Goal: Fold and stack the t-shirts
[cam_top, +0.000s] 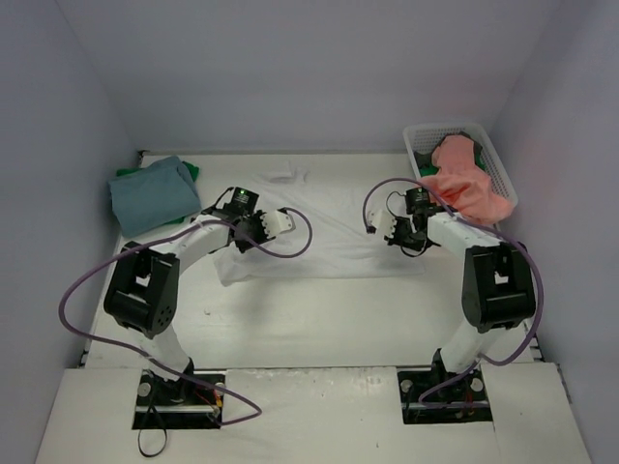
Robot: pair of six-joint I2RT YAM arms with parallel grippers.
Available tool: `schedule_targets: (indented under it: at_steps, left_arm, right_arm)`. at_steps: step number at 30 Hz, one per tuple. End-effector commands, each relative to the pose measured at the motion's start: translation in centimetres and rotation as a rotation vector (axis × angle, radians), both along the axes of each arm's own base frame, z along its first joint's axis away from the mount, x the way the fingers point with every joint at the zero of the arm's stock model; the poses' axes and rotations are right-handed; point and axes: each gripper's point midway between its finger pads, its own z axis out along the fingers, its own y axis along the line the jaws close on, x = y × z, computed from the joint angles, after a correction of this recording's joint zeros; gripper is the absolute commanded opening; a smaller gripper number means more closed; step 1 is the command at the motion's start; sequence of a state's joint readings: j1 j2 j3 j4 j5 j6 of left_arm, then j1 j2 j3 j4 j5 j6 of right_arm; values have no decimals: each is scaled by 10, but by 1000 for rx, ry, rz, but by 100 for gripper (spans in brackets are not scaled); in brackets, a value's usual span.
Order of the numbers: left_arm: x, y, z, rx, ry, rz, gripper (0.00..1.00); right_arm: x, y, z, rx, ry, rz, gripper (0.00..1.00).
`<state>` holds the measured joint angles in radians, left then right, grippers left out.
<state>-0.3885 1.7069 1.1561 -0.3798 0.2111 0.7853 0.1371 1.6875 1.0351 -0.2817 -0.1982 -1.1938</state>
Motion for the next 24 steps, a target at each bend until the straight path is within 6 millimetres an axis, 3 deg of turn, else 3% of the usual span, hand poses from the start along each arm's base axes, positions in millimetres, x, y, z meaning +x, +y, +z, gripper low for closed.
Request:
schedule_targets:
  at_steps: [1,14,22,24]
  left_arm:
    - [30,-9,29,-47,-111,-2,21]
    - [65,-10,20,-45,-147,41,22]
    - [61,-11,15,-71,-138,63,22]
    - [59,-11,14,-70,-135,64,22]
  right_arm:
    - [19,-4,11,-10,-71,-29,0]
    - [40,-13,-9,-49,-99,-87,0]
    - [55,-27,-30,-110,-130,-182,0]
    - [74,-31,-22,-109,-204,-234,0]
